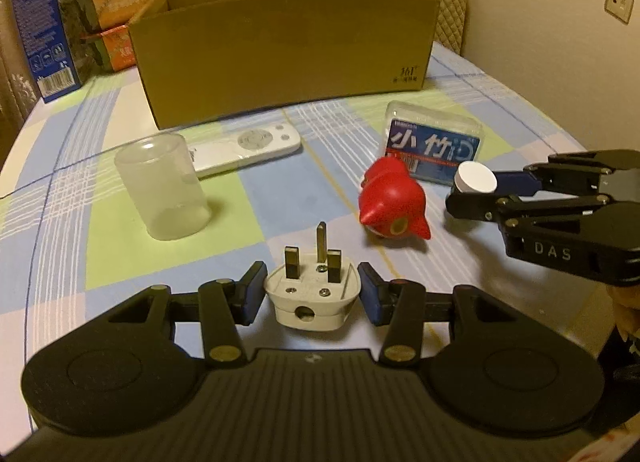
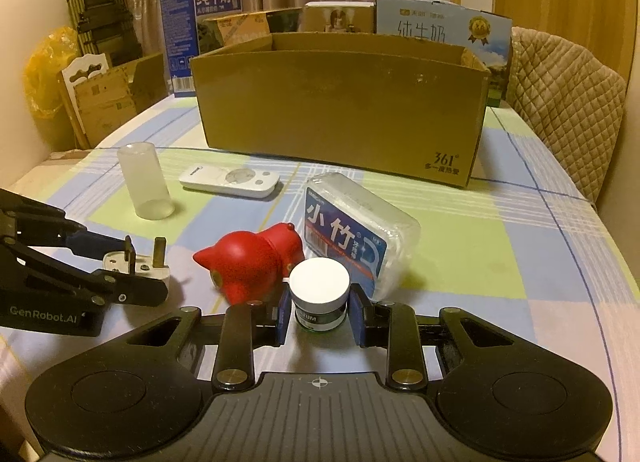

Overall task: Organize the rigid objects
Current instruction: 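Lift and carry the plug and jar with both grippers over the box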

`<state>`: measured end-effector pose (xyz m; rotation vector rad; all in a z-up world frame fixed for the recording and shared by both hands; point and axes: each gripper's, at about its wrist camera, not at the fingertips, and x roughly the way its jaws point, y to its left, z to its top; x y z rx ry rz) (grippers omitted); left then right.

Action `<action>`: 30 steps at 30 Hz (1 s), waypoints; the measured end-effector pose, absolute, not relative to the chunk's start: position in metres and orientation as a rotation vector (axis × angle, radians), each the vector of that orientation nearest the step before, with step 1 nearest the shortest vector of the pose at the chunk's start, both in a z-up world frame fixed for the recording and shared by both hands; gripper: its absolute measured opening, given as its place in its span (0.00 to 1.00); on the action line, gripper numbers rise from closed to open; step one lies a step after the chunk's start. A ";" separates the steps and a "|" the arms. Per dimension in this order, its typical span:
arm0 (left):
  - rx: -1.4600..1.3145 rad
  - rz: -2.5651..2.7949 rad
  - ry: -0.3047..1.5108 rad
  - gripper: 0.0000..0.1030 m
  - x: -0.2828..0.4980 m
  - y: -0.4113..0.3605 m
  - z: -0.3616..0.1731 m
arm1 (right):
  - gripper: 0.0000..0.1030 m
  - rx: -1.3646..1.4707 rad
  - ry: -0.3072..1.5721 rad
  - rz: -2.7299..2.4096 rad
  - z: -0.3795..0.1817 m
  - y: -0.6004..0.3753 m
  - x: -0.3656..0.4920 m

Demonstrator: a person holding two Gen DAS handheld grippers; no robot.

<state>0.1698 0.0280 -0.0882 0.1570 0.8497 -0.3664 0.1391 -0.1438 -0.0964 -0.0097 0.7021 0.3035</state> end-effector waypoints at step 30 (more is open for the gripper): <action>0.053 -0.299 0.771 0.43 0.161 0.014 -0.033 | 0.26 0.021 0.662 0.304 -0.048 -0.156 0.126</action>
